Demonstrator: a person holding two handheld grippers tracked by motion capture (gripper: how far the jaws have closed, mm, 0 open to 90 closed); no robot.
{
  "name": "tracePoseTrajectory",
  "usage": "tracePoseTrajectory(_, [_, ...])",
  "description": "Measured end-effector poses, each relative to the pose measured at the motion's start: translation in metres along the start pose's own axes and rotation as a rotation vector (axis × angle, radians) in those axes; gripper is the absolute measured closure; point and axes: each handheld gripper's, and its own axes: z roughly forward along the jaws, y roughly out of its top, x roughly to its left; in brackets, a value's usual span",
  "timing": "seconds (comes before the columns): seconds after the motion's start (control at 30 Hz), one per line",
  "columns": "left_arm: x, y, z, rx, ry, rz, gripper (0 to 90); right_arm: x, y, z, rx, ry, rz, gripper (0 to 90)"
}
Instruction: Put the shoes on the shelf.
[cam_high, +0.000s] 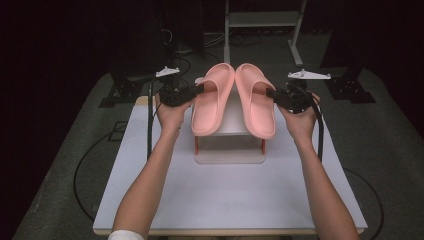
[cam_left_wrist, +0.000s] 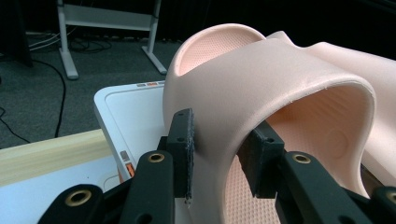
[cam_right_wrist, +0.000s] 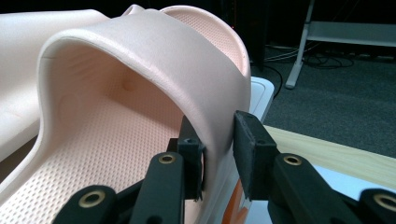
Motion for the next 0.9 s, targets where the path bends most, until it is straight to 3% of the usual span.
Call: tracePoseTrajectory(0.9, [0.005,0.003,0.013,0.007,0.023,-0.034,64.0,0.002,0.007,0.021,0.015,-0.022,0.034,70.3])
